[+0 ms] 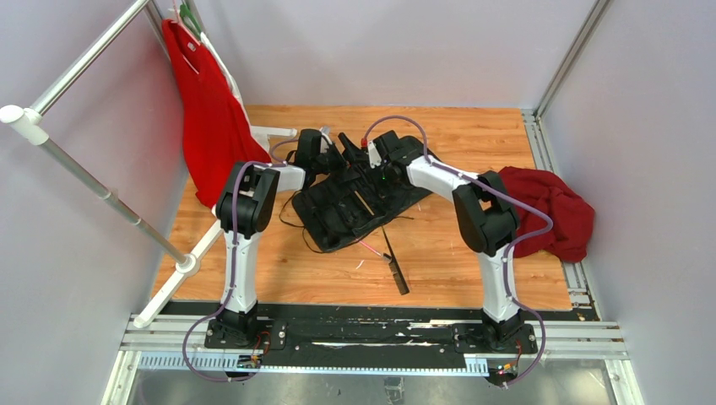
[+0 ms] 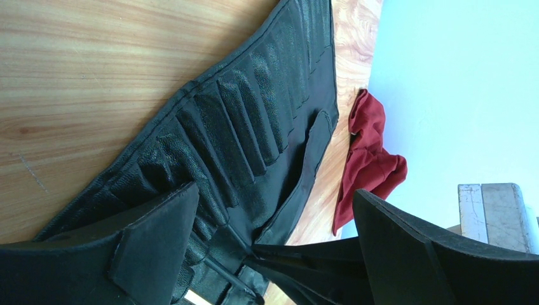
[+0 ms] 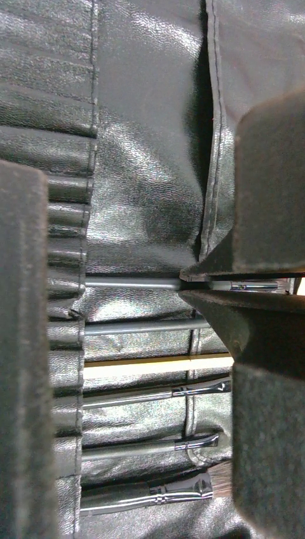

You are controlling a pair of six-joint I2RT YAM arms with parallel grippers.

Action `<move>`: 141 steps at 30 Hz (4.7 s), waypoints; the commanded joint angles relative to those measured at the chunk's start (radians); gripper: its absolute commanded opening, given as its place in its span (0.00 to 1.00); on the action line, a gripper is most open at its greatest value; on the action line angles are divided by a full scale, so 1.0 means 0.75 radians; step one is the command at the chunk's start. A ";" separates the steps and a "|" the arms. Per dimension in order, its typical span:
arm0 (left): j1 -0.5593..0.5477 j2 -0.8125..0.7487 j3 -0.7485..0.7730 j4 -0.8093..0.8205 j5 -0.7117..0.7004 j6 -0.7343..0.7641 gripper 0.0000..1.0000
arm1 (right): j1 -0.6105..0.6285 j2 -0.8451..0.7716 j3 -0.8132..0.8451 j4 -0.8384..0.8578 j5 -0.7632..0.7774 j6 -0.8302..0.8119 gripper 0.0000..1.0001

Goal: Organize the makeup
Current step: Place the makeup brush in the cosmetics bag, then pick up the makeup brush from the center of the board.

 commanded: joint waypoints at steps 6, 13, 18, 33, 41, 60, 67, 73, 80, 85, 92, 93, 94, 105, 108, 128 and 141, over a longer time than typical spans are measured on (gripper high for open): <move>0.008 0.033 -0.044 -0.093 0.005 0.020 0.98 | -0.014 0.073 0.069 0.054 -0.037 0.025 0.01; 0.006 0.035 -0.045 -0.093 0.004 0.016 0.98 | -0.015 0.073 0.062 0.074 -0.035 0.024 0.01; 0.008 0.035 -0.044 -0.094 0.005 0.016 0.98 | -0.015 0.093 0.081 0.093 -0.042 0.031 0.01; 0.008 0.041 -0.032 -0.093 0.007 0.009 0.98 | -0.015 0.140 0.117 0.116 -0.044 0.023 0.18; 0.008 0.038 -0.030 -0.092 0.006 0.009 0.98 | -0.015 0.117 0.076 0.135 -0.028 0.029 0.30; 0.008 0.025 -0.042 -0.092 0.001 0.007 0.98 | -0.091 -0.089 -0.145 0.202 0.038 0.053 0.37; 0.008 0.019 -0.044 -0.094 -0.001 0.006 0.98 | -0.103 -0.290 -0.222 0.166 0.032 0.052 0.37; 0.008 0.020 -0.047 -0.092 -0.003 0.007 0.98 | -0.068 -0.497 -0.329 0.108 0.004 0.065 0.38; 0.008 0.016 -0.044 -0.093 -0.006 0.008 0.98 | 0.101 -0.686 -0.491 -0.005 0.067 0.033 0.38; 0.008 0.018 -0.046 -0.093 -0.005 0.007 0.98 | 0.232 -0.787 -0.639 -0.008 0.073 0.075 0.38; 0.008 0.016 -0.048 -0.092 -0.007 0.007 0.98 | 0.348 -0.835 -0.798 0.037 0.065 0.136 0.38; 0.008 0.016 -0.050 -0.093 -0.010 0.008 0.98 | 0.357 -0.836 -0.811 0.044 0.062 0.142 0.38; 0.008 0.015 -0.049 -0.092 -0.008 0.007 0.98 | 0.366 -0.836 -0.822 0.055 0.062 0.146 0.38; 0.008 0.014 -0.048 -0.093 -0.007 0.009 0.98 | 0.404 -0.797 -0.895 0.184 0.030 0.077 0.38; 0.009 0.016 -0.046 -0.094 -0.005 0.010 0.98 | 0.404 -0.774 -0.902 0.220 0.031 0.030 0.38; 0.010 0.008 -0.051 -0.092 -0.001 0.012 0.98 | 0.403 -0.600 -0.874 0.333 -0.043 -0.041 0.36; 0.012 -0.002 -0.060 -0.093 -0.004 0.013 0.98 | 0.403 -0.563 -0.900 0.355 -0.047 -0.025 0.20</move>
